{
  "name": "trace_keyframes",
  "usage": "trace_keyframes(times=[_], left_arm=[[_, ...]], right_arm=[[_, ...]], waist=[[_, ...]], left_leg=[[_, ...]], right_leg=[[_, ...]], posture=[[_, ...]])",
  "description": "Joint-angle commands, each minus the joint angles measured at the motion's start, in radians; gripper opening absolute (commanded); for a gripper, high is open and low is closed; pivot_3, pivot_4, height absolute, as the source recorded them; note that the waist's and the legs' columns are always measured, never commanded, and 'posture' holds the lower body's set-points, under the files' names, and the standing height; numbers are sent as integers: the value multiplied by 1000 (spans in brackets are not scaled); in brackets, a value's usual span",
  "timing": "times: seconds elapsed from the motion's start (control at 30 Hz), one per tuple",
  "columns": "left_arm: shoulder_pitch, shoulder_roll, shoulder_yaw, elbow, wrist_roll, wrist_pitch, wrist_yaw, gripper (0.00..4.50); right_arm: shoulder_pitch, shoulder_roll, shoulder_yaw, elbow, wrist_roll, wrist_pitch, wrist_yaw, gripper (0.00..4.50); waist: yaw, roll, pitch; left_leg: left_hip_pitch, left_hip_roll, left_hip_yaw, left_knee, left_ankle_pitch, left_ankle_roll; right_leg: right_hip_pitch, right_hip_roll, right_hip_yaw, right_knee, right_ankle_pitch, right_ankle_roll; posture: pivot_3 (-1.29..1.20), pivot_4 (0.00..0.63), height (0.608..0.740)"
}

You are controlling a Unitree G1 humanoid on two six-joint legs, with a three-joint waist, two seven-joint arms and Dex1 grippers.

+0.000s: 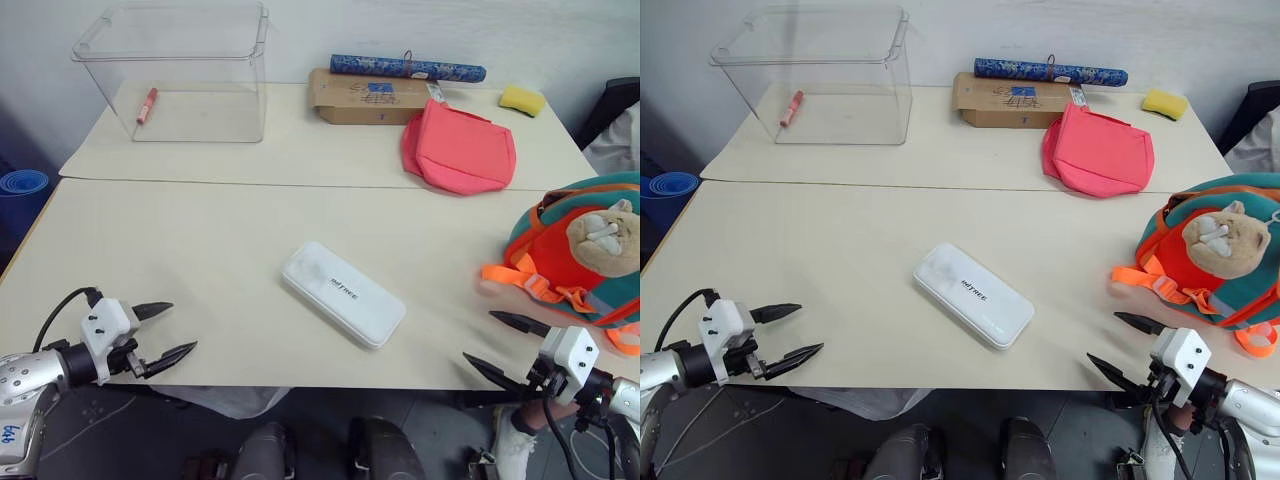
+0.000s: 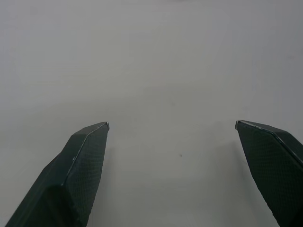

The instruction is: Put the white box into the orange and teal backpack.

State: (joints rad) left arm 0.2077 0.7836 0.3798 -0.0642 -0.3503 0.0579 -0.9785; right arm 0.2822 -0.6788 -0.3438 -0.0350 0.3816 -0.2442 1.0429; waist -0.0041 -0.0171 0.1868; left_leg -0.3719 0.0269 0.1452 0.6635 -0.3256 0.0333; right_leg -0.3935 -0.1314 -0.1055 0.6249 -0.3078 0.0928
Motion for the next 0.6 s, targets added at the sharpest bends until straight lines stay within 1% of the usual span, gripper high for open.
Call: trace_keyframes(times=[0.03,0.1,0.17,0.2,0.23,0.3,0.4,0.43,0.5,0.6], left_arm=[[-7,-7,-3,-13,-15,-12,-7,4500],[-40,-5,-4,-30,-59,47,-5,4500],[-93,14,-20,-54,-101,118,-20,4500],[-135,19,-37,-57,-106,150,-11,4313],[-192,23,-69,-57,-96,183,1,4121],[-327,1,-145,-39,-59,225,40,3700],[-523,-58,-270,28,-1,259,73,2739],[-580,-78,-312,67,30,247,72,2370],[-691,-131,-384,179,99,199,84,1713],[-798,-203,-447,341,175,121,110,723]], right_arm=[[2,10,-10,-15,9,-22,-12,4494],[3,9,-6,-22,16,-17,-9,4494],[16,5,6,-70,57,23,13,4494],[31,-5,19,-111,88,63,32,4089],[47,-18,35,-158,113,103,49,3908],[65,-38,70,-234,114,151,59,3331],[51,-57,138,-308,78,227,36,2268],[37,-61,167,-318,57,242,33,1850],[-6,-61,225,-319,7,264,16,1153],[-69,-59,290,-298,-55,283,-8,74]], waist=[[0,0,0],[0,0,0],[4,0,0],[5,0,0],[6,0,0],[15,1,1],[19,0,0],[20,0,0],[18,0,0],[13,-1,0]], left_leg=[[0,0,0,0,0,0],[0,0,0,0,0,0],[0,0,0,0,0,0],[0,0,0,0,0,0],[0,0,0,0,0,0],[0,0,-1,0,1,0],[0,-1,0,1,1,1],[0,-1,0,2,1,1],[0,-1,1,2,4,6],[0,-1,3,2,4,6]], right_leg=[[0,0,0,0,0,0],[0,0,0,0,0,0],[0,0,0,0,0,0],[0,0,0,0,0,0],[0,0,0,0,0,0],[1,-1,-1,1,0,0],[1,0,-1,1,0,1],[2,0,-1,2,1,1],[1,1,-1,2,1,1],[0,3,-2,2,1,1]], posture=[[0,150,740],[0,150,740],[0,150,740],[0,150,740],[0,150,740],[0,150,740],[0,150,740],[0,150,740],[0,150,740],[0,150,740]])
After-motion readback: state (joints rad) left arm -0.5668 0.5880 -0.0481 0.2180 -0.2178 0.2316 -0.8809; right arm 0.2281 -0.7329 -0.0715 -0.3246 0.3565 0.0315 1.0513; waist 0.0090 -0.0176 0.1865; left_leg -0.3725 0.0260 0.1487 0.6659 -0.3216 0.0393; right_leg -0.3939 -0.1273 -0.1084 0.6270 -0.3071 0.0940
